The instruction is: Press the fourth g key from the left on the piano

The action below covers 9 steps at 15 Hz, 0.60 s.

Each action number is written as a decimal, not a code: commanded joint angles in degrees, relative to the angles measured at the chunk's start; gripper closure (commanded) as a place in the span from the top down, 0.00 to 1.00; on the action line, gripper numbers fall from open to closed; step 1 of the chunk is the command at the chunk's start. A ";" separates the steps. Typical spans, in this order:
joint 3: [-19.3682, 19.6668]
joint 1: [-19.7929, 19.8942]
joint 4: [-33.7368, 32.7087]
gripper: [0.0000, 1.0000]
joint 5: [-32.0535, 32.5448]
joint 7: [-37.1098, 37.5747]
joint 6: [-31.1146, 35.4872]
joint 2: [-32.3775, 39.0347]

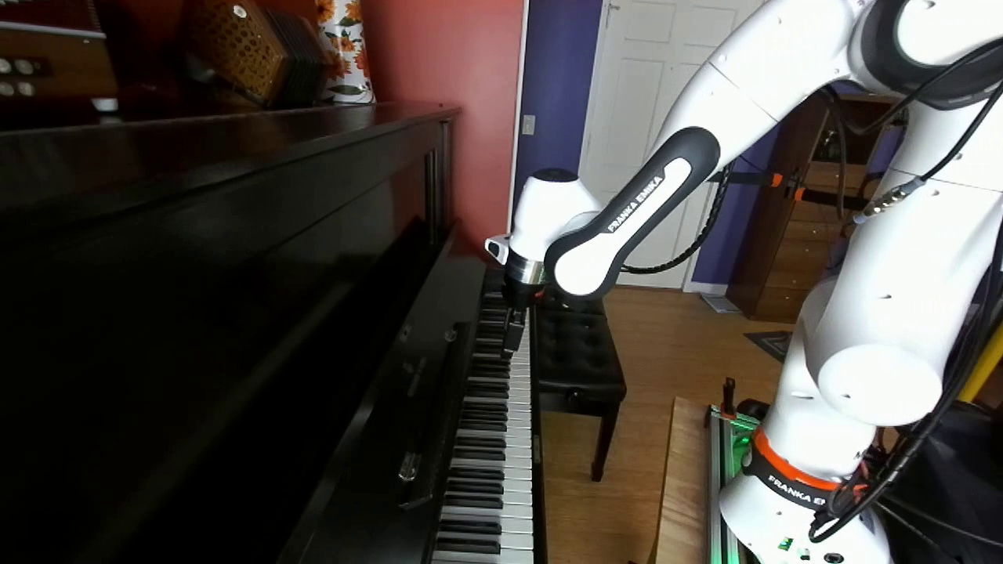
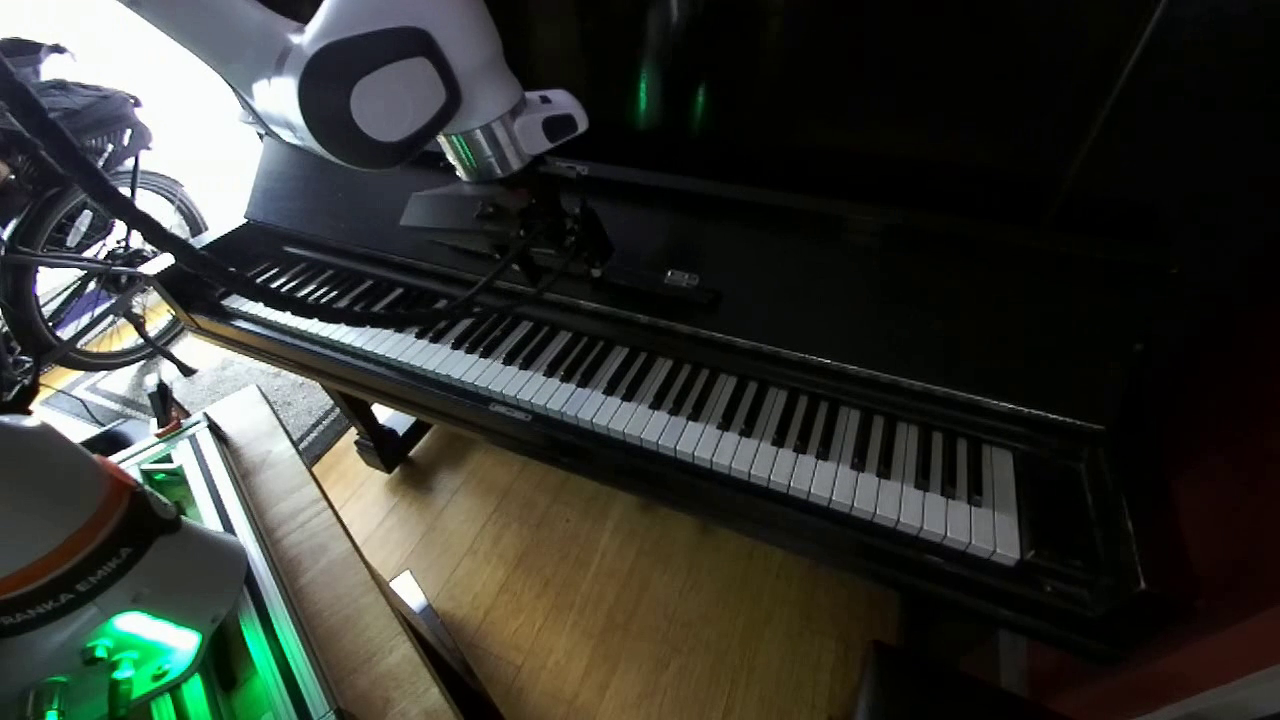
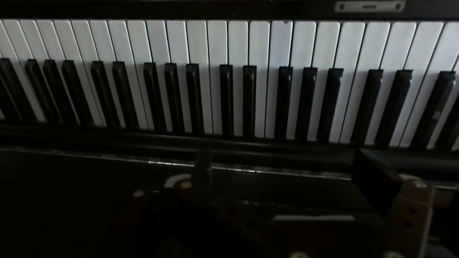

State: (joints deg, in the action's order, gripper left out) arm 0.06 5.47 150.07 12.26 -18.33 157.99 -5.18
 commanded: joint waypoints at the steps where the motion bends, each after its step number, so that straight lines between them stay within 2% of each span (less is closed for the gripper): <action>1: 0.27 -0.86 3.14 1.00 3.36 3.60 -1.11 -6.95; 7: 0.17 -2.09 4.82 1.00 3.19 2.62 -1.27 -13.64; 8: 0.62 -2.09 2.67 1.00 2.87 2.23 -0.35 -10.28; 9: 0.59 -2.23 2.98 1.00 2.88 2.23 -0.36 -11.20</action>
State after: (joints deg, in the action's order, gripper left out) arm -0.16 4.02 153.15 14.78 -16.32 157.87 -16.35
